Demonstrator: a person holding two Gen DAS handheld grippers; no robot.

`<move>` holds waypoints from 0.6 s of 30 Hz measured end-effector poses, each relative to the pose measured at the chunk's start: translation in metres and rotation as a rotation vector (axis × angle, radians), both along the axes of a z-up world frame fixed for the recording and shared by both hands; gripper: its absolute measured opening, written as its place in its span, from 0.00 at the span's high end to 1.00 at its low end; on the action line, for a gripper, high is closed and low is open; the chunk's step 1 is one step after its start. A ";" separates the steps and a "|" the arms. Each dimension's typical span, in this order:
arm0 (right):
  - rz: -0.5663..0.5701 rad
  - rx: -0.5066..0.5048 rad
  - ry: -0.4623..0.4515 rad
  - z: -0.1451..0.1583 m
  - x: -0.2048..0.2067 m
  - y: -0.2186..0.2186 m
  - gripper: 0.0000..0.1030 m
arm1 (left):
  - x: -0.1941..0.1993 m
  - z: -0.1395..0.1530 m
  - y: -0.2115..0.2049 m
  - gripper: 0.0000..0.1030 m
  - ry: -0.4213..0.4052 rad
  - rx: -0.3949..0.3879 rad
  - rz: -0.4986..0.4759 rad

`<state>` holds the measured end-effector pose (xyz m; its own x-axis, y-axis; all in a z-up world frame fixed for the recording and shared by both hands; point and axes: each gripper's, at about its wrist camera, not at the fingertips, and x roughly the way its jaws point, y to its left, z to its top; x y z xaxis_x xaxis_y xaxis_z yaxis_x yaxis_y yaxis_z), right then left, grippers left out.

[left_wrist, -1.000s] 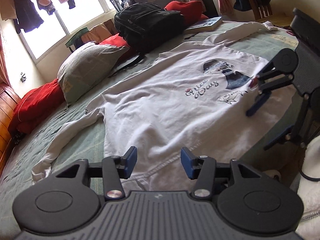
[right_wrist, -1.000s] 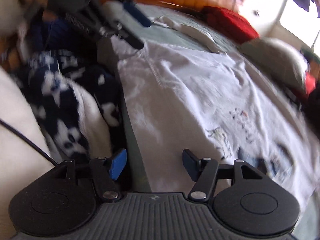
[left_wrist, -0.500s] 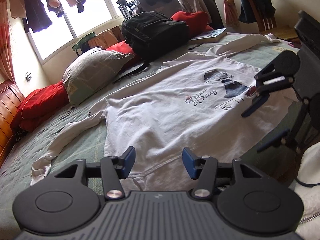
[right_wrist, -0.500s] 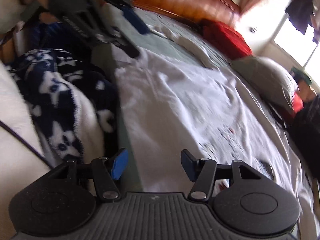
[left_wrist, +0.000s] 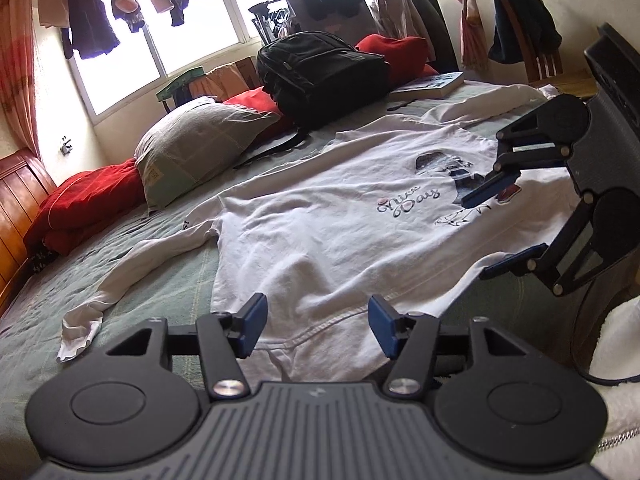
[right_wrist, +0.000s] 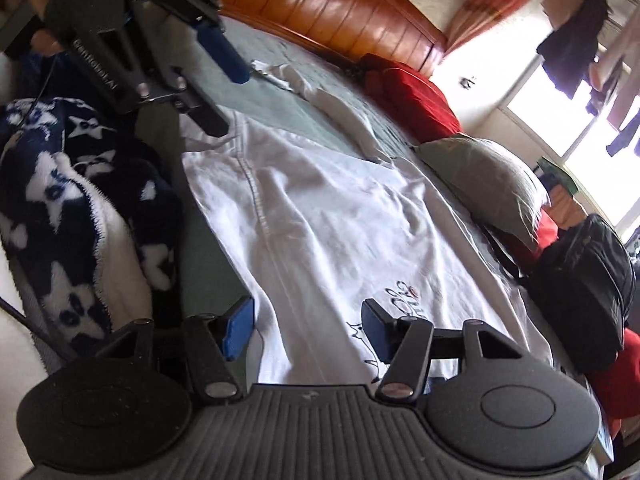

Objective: Fold clothes

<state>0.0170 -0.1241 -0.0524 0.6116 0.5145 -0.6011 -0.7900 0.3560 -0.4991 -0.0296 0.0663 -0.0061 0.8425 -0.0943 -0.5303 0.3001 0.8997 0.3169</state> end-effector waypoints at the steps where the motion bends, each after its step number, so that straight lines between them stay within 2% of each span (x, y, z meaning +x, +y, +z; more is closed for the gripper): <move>1: -0.010 0.008 0.005 0.001 0.001 -0.001 0.39 | 0.000 0.000 0.000 0.44 -0.001 -0.004 -0.001; 3: -0.006 -0.003 -0.003 -0.001 -0.001 -0.001 0.39 | 0.000 -0.001 0.000 0.44 -0.002 -0.011 -0.003; 6: 0.032 -0.060 -0.042 -0.011 -0.014 0.006 0.51 | 0.000 -0.002 -0.001 0.43 -0.004 -0.019 -0.005; 8: 0.059 -0.107 -0.074 -0.021 -0.019 0.012 0.63 | 0.000 -0.004 -0.002 0.43 -0.001 -0.020 -0.010; 10: 0.068 -0.154 -0.124 -0.032 -0.022 0.018 0.65 | 0.000 -0.005 -0.002 0.43 0.002 -0.020 -0.014; 13: 0.082 -0.130 -0.148 -0.027 -0.026 0.017 0.94 | 0.000 -0.007 -0.003 0.43 0.005 -0.014 -0.019; 14: 0.079 -0.109 -0.152 -0.022 -0.027 0.016 0.95 | 0.000 -0.007 -0.002 0.43 0.007 -0.012 -0.020; 17: 0.048 -0.030 -0.048 0.002 -0.017 0.009 0.95 | 0.002 -0.008 0.000 0.43 0.019 -0.007 -0.020; 18: 0.042 -0.007 0.013 0.008 -0.011 0.006 0.95 | 0.004 -0.008 0.000 0.43 0.023 -0.004 -0.022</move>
